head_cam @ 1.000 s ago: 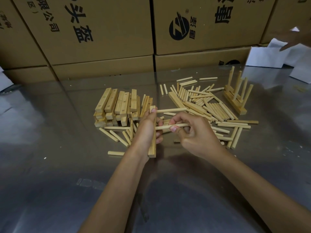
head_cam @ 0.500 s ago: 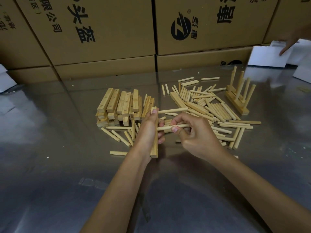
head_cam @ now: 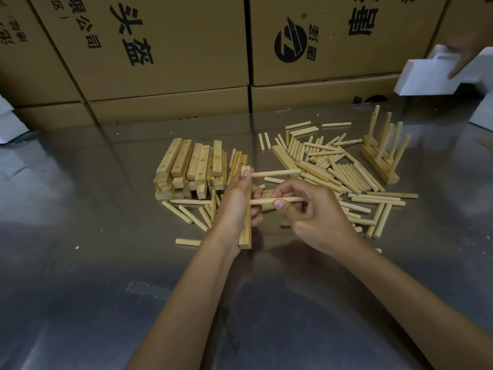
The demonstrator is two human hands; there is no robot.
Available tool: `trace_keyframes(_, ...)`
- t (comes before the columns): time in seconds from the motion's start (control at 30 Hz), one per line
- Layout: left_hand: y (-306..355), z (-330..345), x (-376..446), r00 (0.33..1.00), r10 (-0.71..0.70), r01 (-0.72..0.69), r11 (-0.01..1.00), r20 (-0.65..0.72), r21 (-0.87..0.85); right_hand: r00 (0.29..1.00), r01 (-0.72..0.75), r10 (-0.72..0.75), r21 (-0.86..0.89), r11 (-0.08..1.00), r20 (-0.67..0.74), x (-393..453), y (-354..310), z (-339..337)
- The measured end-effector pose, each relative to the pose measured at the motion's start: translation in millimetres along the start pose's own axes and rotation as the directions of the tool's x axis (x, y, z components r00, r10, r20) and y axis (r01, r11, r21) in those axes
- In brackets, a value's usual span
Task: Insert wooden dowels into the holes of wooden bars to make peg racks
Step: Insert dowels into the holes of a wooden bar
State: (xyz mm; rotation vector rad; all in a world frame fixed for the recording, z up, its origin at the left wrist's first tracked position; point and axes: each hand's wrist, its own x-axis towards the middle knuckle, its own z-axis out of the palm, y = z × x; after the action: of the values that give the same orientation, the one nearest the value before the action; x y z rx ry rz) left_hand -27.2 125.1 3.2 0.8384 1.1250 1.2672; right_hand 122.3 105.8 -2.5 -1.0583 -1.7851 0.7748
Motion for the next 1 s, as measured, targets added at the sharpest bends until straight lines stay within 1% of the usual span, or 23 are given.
trace_keyframes(0.17, 6, -3, -3, 0.999, 0.037, -0.037, 0.999, 0.02, -0.007, 0.999, 0.011, -0.013, 0.027, 1.0, 0.045, 4, -5, -7)
trace_keyframes(0.3, 6, -7, -4, 0.999, 0.038, -0.038, 0.999, -0.023, 0.019, 0.997, -0.026, 0.022, 0.047, 0.999, 0.08, 4, -10, -11)
trace_keyframes(0.33, 6, -9, -4, 0.999, 0.031, -0.031, 0.999, -0.045, 0.013, 0.998, -0.034, 0.03, 0.061, 0.998, 0.061, 5, -11, -13)
trace_keyframes(0.43, 9, -17, 1, 0.996, 0.015, -0.019, 0.999, -0.089, -0.043, 0.994, -0.081, 0.086, 0.069, 0.994, -0.071, 12, -8, -31)
trace_keyframes(0.47, 10, -20, 2, 0.995, 0.015, -0.021, 0.998, -0.095, -0.062, 0.989, -0.112, 0.115, 0.043, 0.993, -0.092, 15, -6, -40)
trace_keyframes(0.5, 11, -22, 3, 0.995, 0.016, -0.023, 0.997, -0.102, -0.075, 0.988, -0.138, 0.136, -0.02, 0.99, -0.076, 16, -2, -47)
trace_keyframes(0.53, 11, -24, 4, 0.994, 0.018, -0.027, 0.996, -0.11, -0.08, 0.987, -0.159, 0.159, -0.113, 0.981, -0.015, 17, 1, -54)
trace_keyframes(0.57, 12, -26, 5, 0.993, 0.021, -0.031, 0.996, -0.119, -0.082, 0.977, -0.177, 0.198, -0.207, 0.962, 0.082, 17, 5, -58)
trace_keyframes(0.63, 12, -28, 5, 0.989, 0.022, -0.034, 0.996, -0.143, -0.081, 0.914, -0.191, 0.295, -0.346, 0.919, 0.279, 15, 10, -57)
trace_keyframes(0.67, 12, -28, 5, 0.987, 0.018, -0.031, 0.996, -0.157, -0.079, 0.887, -0.172, 0.319, -0.401, 0.9, 0.334, 13, 12, -53)
trace_keyframes(0.7, 12, -29, 6, 0.986, 0.014, -0.028, 0.997, -0.166, -0.078, 0.88, -0.137, 0.314, -0.443, 0.886, 0.356, 12, 14, -48)
trace_keyframes(0.73, 12, -29, 6, 0.986, 0.013, -0.026, 0.997, -0.166, -0.078, 0.888, -0.102, 0.291, -0.465, 0.88, 0.357, 11, 15, -44)
trace_keyframes(0.9, 11, -30, 4, 0.986, 0.018, -0.031, 0.997, -0.165, -0.076, 0.93, 0.002, 0.198, -0.543, 0.84, 0.309, 9, 17, -35)
trace_keyframes(0.97, 12, -29, 4, 0.985, 0.011, -0.025, 0.996, -0.174, -0.082, 0.942, 0.034, 0.133, -0.484, 0.874, 0.308, 8, 12, -32)
trace_keyframes(1.0, 12, -28, 4, 0.984, 0.005, -0.021, 0.996, -0.179, -0.086, 0.947, 0.051, 0.085, -0.404, 0.913, 0.311, 7, 6, -29)
